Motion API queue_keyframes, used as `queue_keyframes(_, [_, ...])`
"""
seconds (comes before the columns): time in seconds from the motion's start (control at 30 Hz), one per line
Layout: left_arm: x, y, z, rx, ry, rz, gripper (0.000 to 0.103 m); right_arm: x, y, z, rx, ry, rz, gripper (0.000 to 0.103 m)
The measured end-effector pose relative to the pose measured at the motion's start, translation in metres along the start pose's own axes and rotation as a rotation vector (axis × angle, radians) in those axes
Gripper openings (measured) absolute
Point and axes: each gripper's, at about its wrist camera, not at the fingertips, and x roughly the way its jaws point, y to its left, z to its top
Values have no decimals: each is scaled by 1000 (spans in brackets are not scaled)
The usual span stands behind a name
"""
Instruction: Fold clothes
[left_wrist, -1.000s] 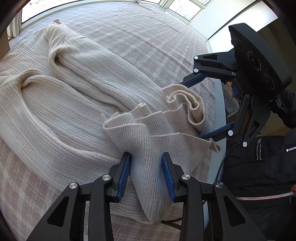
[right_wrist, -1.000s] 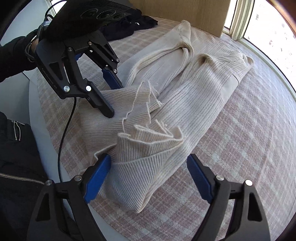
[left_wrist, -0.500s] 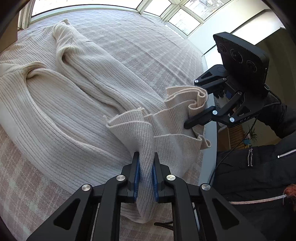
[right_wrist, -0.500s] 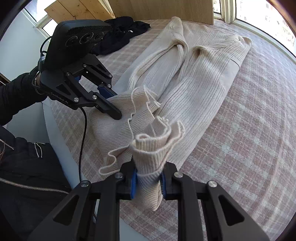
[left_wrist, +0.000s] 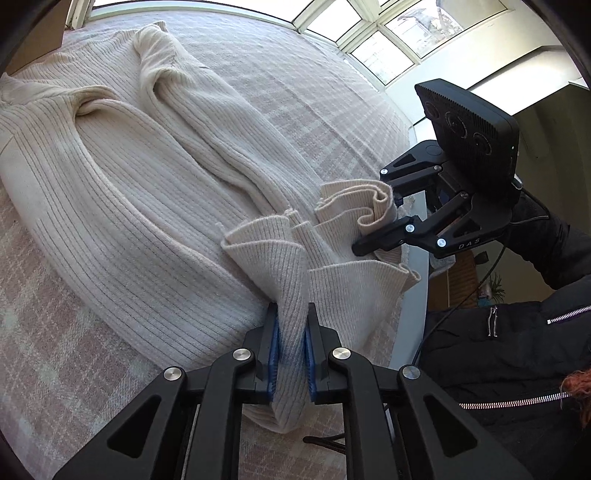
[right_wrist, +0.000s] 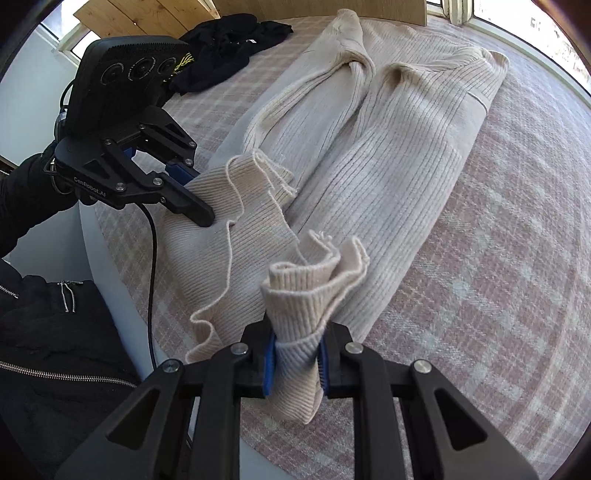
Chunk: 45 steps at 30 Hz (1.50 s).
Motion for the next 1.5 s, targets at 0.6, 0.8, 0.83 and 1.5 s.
queue_keyframes(0.6, [18, -42, 14, 85, 35, 209, 10, 8, 24, 12, -24, -6, -96, 14])
queue_keyframes(0.8, [-8, -51, 23, 89, -13, 243, 10, -21, 34, 28, -38, -86, -112, 13])
queue_keyframes(0.83, [-19, -48, 25, 81, -35, 250, 10, -28, 34, 33, -39, -107, -115, 13])
queue_keyframes(1.5, [-105, 140, 156, -86, -236, 407, 10, -36, -125, 255, -81, -155, -273, 13])
